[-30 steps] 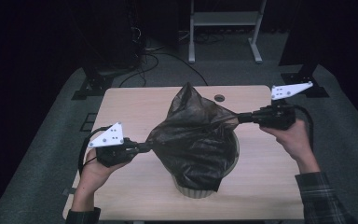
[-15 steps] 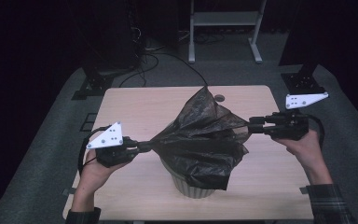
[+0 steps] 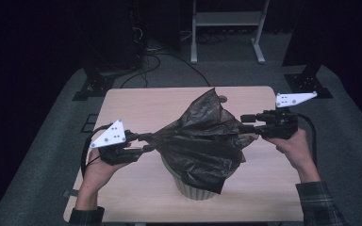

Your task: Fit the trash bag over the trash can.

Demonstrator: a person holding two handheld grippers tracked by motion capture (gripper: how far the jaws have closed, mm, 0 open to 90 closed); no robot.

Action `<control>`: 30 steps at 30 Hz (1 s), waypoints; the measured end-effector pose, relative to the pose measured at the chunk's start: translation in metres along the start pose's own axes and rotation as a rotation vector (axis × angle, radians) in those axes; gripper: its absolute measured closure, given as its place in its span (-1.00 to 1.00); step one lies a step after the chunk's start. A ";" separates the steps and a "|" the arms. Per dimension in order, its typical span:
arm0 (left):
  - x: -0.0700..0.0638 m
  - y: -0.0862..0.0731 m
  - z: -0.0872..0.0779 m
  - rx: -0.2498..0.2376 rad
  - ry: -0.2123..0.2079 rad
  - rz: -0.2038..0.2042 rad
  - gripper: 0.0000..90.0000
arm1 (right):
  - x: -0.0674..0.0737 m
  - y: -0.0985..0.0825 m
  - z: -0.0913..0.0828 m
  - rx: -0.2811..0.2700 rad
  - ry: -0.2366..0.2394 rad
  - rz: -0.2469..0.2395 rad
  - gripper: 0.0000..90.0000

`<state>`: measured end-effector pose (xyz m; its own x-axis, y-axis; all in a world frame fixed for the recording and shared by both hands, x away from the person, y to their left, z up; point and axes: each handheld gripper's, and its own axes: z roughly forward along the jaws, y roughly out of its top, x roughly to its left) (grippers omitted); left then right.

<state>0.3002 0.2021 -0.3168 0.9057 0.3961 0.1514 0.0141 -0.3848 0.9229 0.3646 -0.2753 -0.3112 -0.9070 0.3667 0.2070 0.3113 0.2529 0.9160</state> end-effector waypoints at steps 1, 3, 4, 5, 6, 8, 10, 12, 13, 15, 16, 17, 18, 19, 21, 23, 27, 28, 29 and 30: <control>0.000 0.000 -0.004 -0.009 -0.003 0.000 0.26 | 0.002 -0.002 -0.003 0.000 0.003 -0.005 0.12; 0.000 0.000 -0.011 -0.034 -0.006 -0.005 0.13 | 0.004 -0.004 -0.007 0.007 -0.011 -0.004 0.10; 0.000 0.001 -0.014 -0.044 -0.010 -0.003 0.06 | 0.004 -0.005 -0.008 0.013 -0.010 -0.009 0.10; 0.000 0.003 -0.016 -0.050 -0.008 0.000 -0.01 | 0.004 -0.006 -0.008 0.022 -0.011 -0.005 0.10; -0.001 0.004 -0.018 -0.056 -0.007 0.003 -0.02 | 0.005 -0.007 -0.008 0.026 -0.015 -0.005 0.17; -0.001 0.006 -0.021 -0.068 -0.016 0.015 -0.13 | 0.004 -0.008 -0.005 0.034 -0.015 -0.012 0.34; 0.000 0.009 -0.023 -0.084 -0.012 0.011 -0.16 | 0.004 -0.009 -0.003 0.039 -0.013 -0.010 0.67; 0.003 0.012 -0.022 -0.089 0.007 0.003 -0.17 | 0.003 -0.009 -0.002 0.034 -0.015 -0.017 0.88; 0.006 0.013 -0.021 -0.089 0.012 -0.002 -0.17 | 0.003 -0.009 -0.002 0.036 -0.015 -0.017 0.92; 0.012 0.015 -0.016 -0.086 0.008 -0.018 -0.15 | 0.003 -0.009 -0.001 0.035 -0.015 -0.017 0.99; 0.015 0.015 -0.012 -0.083 -0.001 -0.023 -0.14 | 0.003 -0.009 -0.001 0.036 -0.013 -0.016 0.99; 0.017 0.015 -0.009 -0.081 -0.017 -0.032 -0.12 | 0.003 -0.009 -0.001 0.035 -0.014 -0.016 1.00; 0.018 0.015 -0.005 -0.075 -0.032 -0.035 -0.10 | 0.003 -0.009 0.000 0.034 -0.012 -0.015 1.00; 0.018 0.014 -0.002 -0.066 -0.044 -0.032 -0.08 | 0.003 -0.009 0.000 0.035 -0.012 -0.015 1.00; 0.018 0.014 0.005 -0.062 -0.061 -0.034 0.01 | 0.002 -0.009 0.000 0.034 -0.013 -0.014 1.00; 0.018 0.013 0.009 -0.060 -0.086 -0.035 0.14 | 0.002 -0.008 -0.001 0.031 -0.012 -0.013 1.00; 0.019 0.014 0.017 -0.047 -0.094 -0.039 0.67 | 0.001 -0.008 -0.003 0.022 -0.008 -0.012 1.00; 0.020 0.014 0.018 -0.051 -0.091 -0.048 0.84 | 0.002 -0.008 -0.003 0.021 -0.009 -0.012 1.00; 0.021 0.014 0.019 -0.061 -0.086 -0.057 0.97 | 0.002 -0.007 -0.003 0.018 -0.010 -0.012 1.00; 0.023 0.015 0.019 -0.072 -0.076 -0.066 0.99 | 0.002 -0.007 -0.003 0.012 -0.006 -0.010 1.00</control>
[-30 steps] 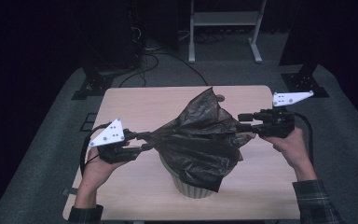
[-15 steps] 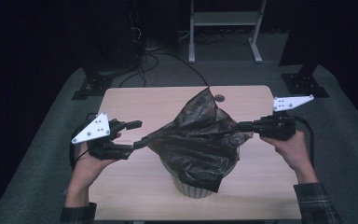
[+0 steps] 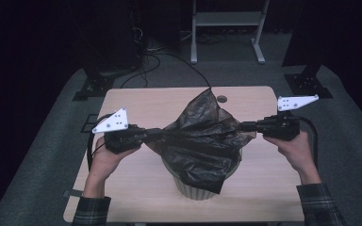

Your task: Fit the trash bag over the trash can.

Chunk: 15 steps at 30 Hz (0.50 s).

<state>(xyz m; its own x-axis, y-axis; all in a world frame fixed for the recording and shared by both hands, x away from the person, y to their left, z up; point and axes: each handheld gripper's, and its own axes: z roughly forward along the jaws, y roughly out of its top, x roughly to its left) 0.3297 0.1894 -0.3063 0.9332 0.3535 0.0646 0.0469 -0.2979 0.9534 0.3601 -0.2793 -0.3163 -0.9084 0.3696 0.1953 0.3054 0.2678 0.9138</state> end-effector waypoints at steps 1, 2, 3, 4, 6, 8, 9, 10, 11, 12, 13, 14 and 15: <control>0.002 0.001 0.000 -0.010 0.013 -0.010 0.99 | 0.000 0.001 0.000 -0.008 0.001 0.000 1.00; 0.005 0.002 0.001 -0.017 0.030 -0.022 0.99 | -0.001 0.002 -0.001 -0.013 -0.008 -0.001 1.00; 0.008 0.003 0.002 -0.025 0.038 -0.028 0.99 | -0.002 0.003 -0.001 -0.021 -0.014 0.004 1.00; 0.012 0.004 0.004 -0.028 0.044 -0.033 0.99 | -0.004 0.004 -0.001 -0.032 -0.020 0.009 1.00; 0.019 0.004 0.009 -0.029 0.063 -0.041 0.99 | -0.009 0.007 -0.001 -0.056 -0.036 0.024 1.00; 0.026 0.001 0.015 -0.030 0.081 -0.063 0.99 | -0.014 0.009 0.001 -0.073 -0.050 0.032 1.00; 0.031 -0.002 0.019 -0.016 0.105 -0.072 0.99 | -0.016 0.009 0.001 -0.073 -0.060 0.041 1.00; 0.034 -0.005 0.022 -0.009 0.116 -0.078 0.99 | -0.020 0.009 0.004 -0.074 -0.077 0.050 1.00; 0.038 -0.009 0.026 0.001 0.132 -0.086 0.99 | -0.022 0.009 0.006 -0.074 -0.087 0.058 1.00; 0.041 -0.012 0.028 0.004 0.137 -0.093 0.99 | -0.027 0.008 0.009 -0.067 -0.102 0.063 1.00; 0.045 -0.018 0.032 0.020 0.136 -0.116 0.99 | -0.029 0.007 0.012 -0.057 -0.112 0.068 1.00; 0.046 -0.020 0.034 0.028 0.139 -0.119 0.99 | -0.032 0.005 0.017 -0.042 -0.127 0.082 1.00; 0.048 -0.025 0.036 0.043 0.143 -0.125 0.99 | -0.034 0.004 0.019 -0.034 -0.133 0.084 1.00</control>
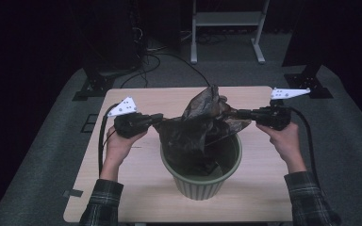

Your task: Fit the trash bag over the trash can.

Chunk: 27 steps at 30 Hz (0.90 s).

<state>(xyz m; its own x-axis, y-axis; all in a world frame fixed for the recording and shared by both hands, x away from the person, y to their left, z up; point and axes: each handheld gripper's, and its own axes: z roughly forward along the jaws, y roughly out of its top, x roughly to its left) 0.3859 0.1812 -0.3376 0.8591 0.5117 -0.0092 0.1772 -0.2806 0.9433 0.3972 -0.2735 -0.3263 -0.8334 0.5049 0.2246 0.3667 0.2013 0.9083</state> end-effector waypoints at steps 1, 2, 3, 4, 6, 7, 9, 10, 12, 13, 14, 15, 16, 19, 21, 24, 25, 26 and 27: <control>0.002 -0.004 0.003 0.013 0.012 -0.009 0.99 | -0.002 -0.002 0.004 0.017 -0.015 0.004 1.00; 0.003 -0.008 0.005 0.030 0.026 -0.008 0.99 | -0.003 -0.005 0.008 0.029 -0.030 0.008 1.00; 0.005 -0.012 0.007 0.039 0.030 -0.017 0.99 | -0.005 -0.007 0.011 0.033 -0.034 0.019 1.00; 0.006 -0.016 0.009 0.054 0.036 -0.026 0.99 | -0.007 -0.009 0.014 0.037 -0.038 0.028 1.00; 0.008 -0.026 0.011 0.076 0.034 -0.039 0.99 | -0.009 -0.014 0.018 0.056 -0.049 0.031 1.00; 0.009 -0.030 0.012 0.086 0.034 -0.044 0.99 | -0.010 -0.017 0.019 0.062 -0.046 0.038 1.00; 0.010 -0.038 0.013 0.108 0.030 -0.054 0.99 | -0.011 -0.022 0.022 0.093 -0.065 0.041 1.00; 0.010 -0.042 0.013 0.113 0.030 -0.057 1.00 | -0.012 -0.025 0.024 0.102 -0.066 0.047 1.00; 0.008 -0.048 0.012 0.126 0.025 -0.058 1.00 | -0.014 -0.029 0.026 0.114 -0.065 0.056 1.00; 0.007 -0.050 0.010 0.135 0.022 -0.060 1.00 | -0.014 -0.031 0.027 0.122 -0.066 0.058 1.00; 0.005 -0.053 0.009 0.141 0.020 -0.060 1.00 | -0.013 -0.034 0.027 0.131 -0.069 0.056 1.00; 0.004 -0.056 0.008 0.144 0.016 -0.061 1.00 | -0.013 -0.037 0.027 0.139 -0.068 0.058 1.00; 0.003 -0.059 0.006 0.144 0.006 -0.068 1.00 | -0.013 -0.040 0.027 0.140 -0.062 0.060 1.00; -0.003 -0.068 0.002 0.191 -0.001 -0.050 1.00 | -0.011 -0.050 0.025 0.165 -0.060 0.067 1.00; -0.006 -0.075 0.000 0.212 -0.007 -0.050 1.00 | -0.011 -0.059 0.025 0.191 -0.065 0.069 1.00; -0.006 -0.083 -0.005 0.227 0.001 -0.059 0.99 | -0.011 -0.069 0.023 0.208 -0.056 0.079 1.00; -0.006 -0.085 -0.007 0.231 0.011 -0.060 0.99 | -0.011 -0.072 0.022 0.210 -0.055 0.081 1.00; -0.005 -0.087 -0.010 0.240 0.024 -0.057 0.99 | -0.011 -0.074 0.021 0.217 -0.052 0.081 1.00; -0.004 -0.089 -0.013 0.240 0.032 -0.064 0.99 | -0.011 -0.076 0.019 0.220 -0.054 0.079 1.00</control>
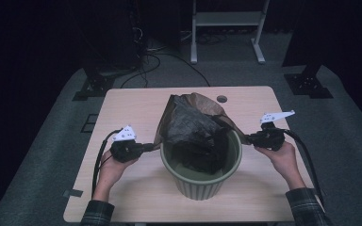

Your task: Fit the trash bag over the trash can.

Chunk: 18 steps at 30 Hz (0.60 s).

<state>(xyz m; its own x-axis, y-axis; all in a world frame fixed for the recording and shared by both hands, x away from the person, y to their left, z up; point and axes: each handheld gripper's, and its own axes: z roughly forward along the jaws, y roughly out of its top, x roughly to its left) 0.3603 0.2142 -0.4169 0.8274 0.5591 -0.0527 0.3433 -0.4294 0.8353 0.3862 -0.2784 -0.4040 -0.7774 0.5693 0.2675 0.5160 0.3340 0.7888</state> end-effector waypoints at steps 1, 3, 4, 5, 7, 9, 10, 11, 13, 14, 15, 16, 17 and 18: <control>0.001 -0.002 -0.003 -0.001 0.008 -0.004 0.99 | -0.001 -0.002 -0.002 0.000 -0.003 -0.001 1.00; 0.003 -0.003 -0.009 -0.019 0.017 -0.011 0.99 | -0.002 -0.004 -0.009 -0.009 -0.007 -0.001 0.78; 0.005 -0.002 -0.014 -0.039 0.025 -0.016 0.99 | -0.003 -0.004 -0.012 -0.017 -0.005 0.009 0.76; 0.006 -0.001 -0.018 -0.068 0.030 -0.021 0.85 | -0.005 -0.005 -0.016 -0.027 -0.010 0.012 0.67; 0.007 0.004 -0.027 -0.133 -0.002 -0.040 0.54 | -0.008 -0.005 -0.025 -0.069 -0.010 0.028 0.38; 0.005 0.011 -0.033 -0.184 -0.030 -0.030 0.37 | -0.010 -0.001 -0.037 -0.143 -0.004 0.050 0.26; 0.004 0.016 -0.036 -0.193 -0.030 -0.016 0.31 | -0.011 0.002 -0.043 -0.183 -0.001 0.053 0.22; 0.003 0.020 -0.038 -0.207 -0.028 -0.007 0.25 | -0.010 0.007 -0.049 -0.213 0.006 0.052 0.21; 0.001 0.028 -0.041 -0.253 -0.055 -0.002 0.14 | -0.007 0.019 -0.055 -0.250 0.022 0.041 0.16; -0.001 0.032 -0.043 -0.269 -0.063 0.004 0.11 | -0.006 0.026 -0.057 -0.262 0.029 0.030 0.16; -0.002 0.036 -0.044 -0.284 -0.072 0.013 0.11 | -0.003 0.032 -0.056 -0.270 0.041 0.019 0.16; -0.003 0.040 -0.044 -0.301 -0.081 0.019 0.09 | -0.001 0.039 -0.055 -0.275 0.043 0.004 0.16; -0.005 0.043 -0.044 -0.321 -0.097 0.021 0.07 | 0.001 0.046 -0.053 -0.277 0.049 -0.005 0.16; -0.006 0.046 -0.044 -0.333 -0.108 0.026 0.06 | 0.003 0.053 -0.050 -0.281 0.058 -0.016 0.14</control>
<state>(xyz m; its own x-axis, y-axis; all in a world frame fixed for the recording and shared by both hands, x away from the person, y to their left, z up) 0.3518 0.2223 -0.3537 0.8821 0.4656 -0.0718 0.1725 -0.1774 0.9689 0.3928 -0.2964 -0.3338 -0.8082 0.5187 0.2790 0.3902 0.1169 0.9133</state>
